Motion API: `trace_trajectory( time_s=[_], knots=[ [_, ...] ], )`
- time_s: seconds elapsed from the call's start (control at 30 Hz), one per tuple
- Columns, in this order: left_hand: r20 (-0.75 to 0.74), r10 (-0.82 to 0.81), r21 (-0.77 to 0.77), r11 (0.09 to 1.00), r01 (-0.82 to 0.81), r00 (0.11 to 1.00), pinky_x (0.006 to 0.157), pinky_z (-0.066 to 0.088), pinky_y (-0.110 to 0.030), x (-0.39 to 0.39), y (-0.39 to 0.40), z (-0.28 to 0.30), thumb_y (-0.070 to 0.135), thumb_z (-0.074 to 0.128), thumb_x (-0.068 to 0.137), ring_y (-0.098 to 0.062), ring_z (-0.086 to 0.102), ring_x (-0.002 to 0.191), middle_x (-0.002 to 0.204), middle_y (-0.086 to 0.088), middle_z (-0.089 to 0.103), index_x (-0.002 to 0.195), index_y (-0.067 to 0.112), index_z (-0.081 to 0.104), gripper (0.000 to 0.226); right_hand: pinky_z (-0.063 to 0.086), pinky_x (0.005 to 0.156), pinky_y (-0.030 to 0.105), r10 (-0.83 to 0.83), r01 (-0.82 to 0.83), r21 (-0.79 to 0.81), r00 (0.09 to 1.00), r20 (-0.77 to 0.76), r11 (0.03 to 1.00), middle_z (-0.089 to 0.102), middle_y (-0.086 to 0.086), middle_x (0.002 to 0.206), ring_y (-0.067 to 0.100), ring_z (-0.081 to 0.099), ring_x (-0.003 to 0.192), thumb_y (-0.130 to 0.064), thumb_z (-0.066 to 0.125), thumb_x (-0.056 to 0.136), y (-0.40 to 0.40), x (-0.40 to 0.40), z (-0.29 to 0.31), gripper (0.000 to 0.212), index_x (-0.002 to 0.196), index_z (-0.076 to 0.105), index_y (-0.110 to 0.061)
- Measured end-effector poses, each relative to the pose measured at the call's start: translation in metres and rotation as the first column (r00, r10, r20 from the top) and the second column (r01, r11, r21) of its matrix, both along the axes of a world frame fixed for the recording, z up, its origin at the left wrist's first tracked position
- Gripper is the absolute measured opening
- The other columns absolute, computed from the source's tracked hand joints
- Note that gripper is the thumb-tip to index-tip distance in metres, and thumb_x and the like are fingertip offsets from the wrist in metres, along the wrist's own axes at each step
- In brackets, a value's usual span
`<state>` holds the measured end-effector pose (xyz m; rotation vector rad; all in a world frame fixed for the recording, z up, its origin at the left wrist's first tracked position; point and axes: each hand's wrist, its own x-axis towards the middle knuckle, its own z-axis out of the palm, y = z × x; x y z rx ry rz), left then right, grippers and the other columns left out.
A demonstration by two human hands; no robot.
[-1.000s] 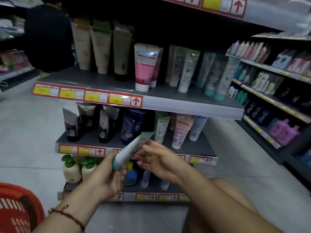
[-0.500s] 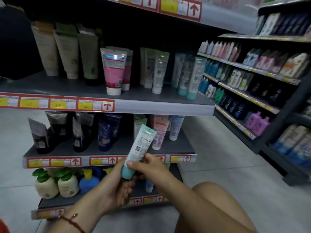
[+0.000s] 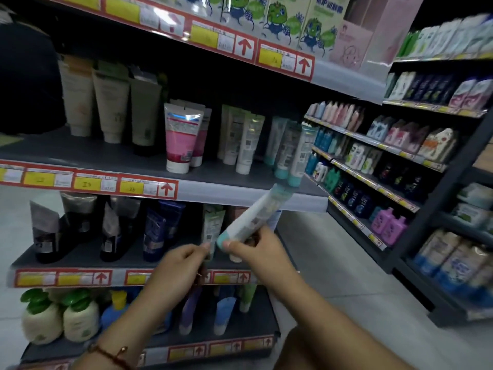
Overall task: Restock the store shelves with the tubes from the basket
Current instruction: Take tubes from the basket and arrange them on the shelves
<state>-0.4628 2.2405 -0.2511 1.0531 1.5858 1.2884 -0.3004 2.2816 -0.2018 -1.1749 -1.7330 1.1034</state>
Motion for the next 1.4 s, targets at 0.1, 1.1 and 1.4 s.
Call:
trace_trajectory(
  time_s=[0.1,1.1,1.4],
  knots=[
    [-0.258,0.01,0.036,0.999,-0.001,0.966,0.067,0.048,-0.035,-0.024,0.003,-0.007,0.038,0.062,0.093,-0.017,0.065,0.066,0.065,0.001,0.069,0.072,0.024,0.07,0.027,0.051,0.072,0.016,-0.185,0.178,0.146,0.982,0.033,0.973,0.067,-0.015,0.096,0.0,0.064,0.086,-0.026,0.08,0.077,0.029,0.019,0.045,0.035,0.104,0.057,-0.025],
    [-0.44,0.028,-0.05,0.997,-0.055,0.898,0.066,0.05,-0.032,-0.098,-0.049,-0.004,0.033,0.061,0.094,-0.018,0.065,0.079,0.082,0.003,0.069,0.084,0.026,0.069,0.014,0.044,0.102,0.048,-0.694,0.605,0.399,0.709,0.125,0.689,0.049,0.015,0.135,0.034,0.049,0.123,-0.028,0.073,0.078,0.115,0.059,0.058,0.068,0.135,0.043,-0.008],
    [-0.649,0.026,-0.225,0.948,-0.225,0.76,0.079,0.048,-0.027,-0.159,-0.163,-0.013,0.038,0.062,0.091,-0.02,0.064,0.1,0.105,0.003,0.069,0.109,0.022,0.068,0.025,0.035,0.106,0.027,0.375,-0.575,0.126,0.668,0.642,0.809,0.048,0.002,0.143,0.018,0.045,0.131,-0.031,0.068,0.089,-0.072,-0.138,-0.066,0.059,0.143,0.047,-0.018]
  ],
)
